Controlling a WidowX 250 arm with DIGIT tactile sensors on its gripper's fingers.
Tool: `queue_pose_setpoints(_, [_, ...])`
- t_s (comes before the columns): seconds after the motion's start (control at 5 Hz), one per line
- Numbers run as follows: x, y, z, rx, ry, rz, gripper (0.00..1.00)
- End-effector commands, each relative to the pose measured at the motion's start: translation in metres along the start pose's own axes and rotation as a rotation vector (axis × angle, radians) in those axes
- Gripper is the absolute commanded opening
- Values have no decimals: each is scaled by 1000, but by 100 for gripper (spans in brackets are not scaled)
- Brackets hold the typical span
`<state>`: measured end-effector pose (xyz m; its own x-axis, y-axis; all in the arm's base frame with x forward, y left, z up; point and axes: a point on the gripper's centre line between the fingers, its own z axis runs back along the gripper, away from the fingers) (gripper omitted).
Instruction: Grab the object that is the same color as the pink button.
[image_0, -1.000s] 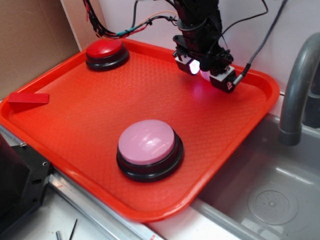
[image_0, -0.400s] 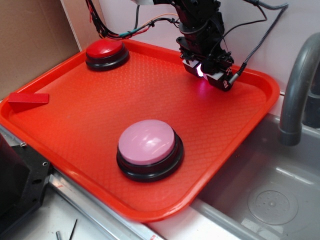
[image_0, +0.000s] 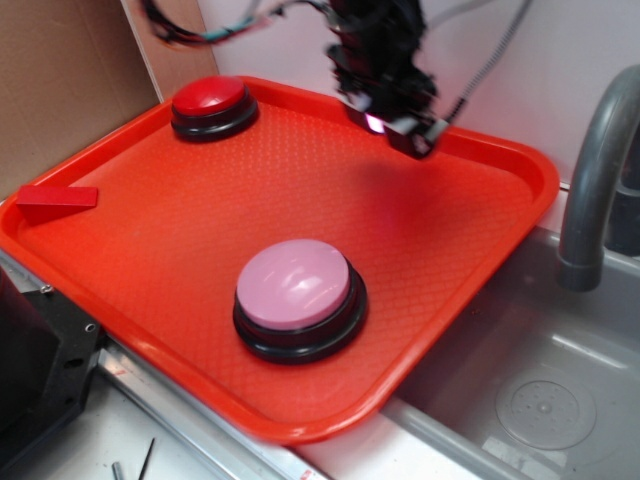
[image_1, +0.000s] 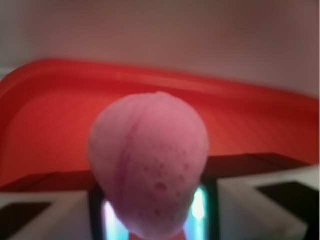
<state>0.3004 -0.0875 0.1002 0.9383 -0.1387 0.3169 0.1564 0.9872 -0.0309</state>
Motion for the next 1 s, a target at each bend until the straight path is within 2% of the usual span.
queue_pose_setpoints(0.0, [-35,0,103,-17,154,35,0])
queue_pose_setpoints(0.2, [-62,11,111,22,255,149,0])
queue_pose_setpoints(0.4, [-99,37,110,35,287,249,0])
queue_pose_setpoints(0.6, [-109,63,116,59,281,329,0])
queue_pose_setpoints(0.8, [-106,83,135,99,202,373,0])
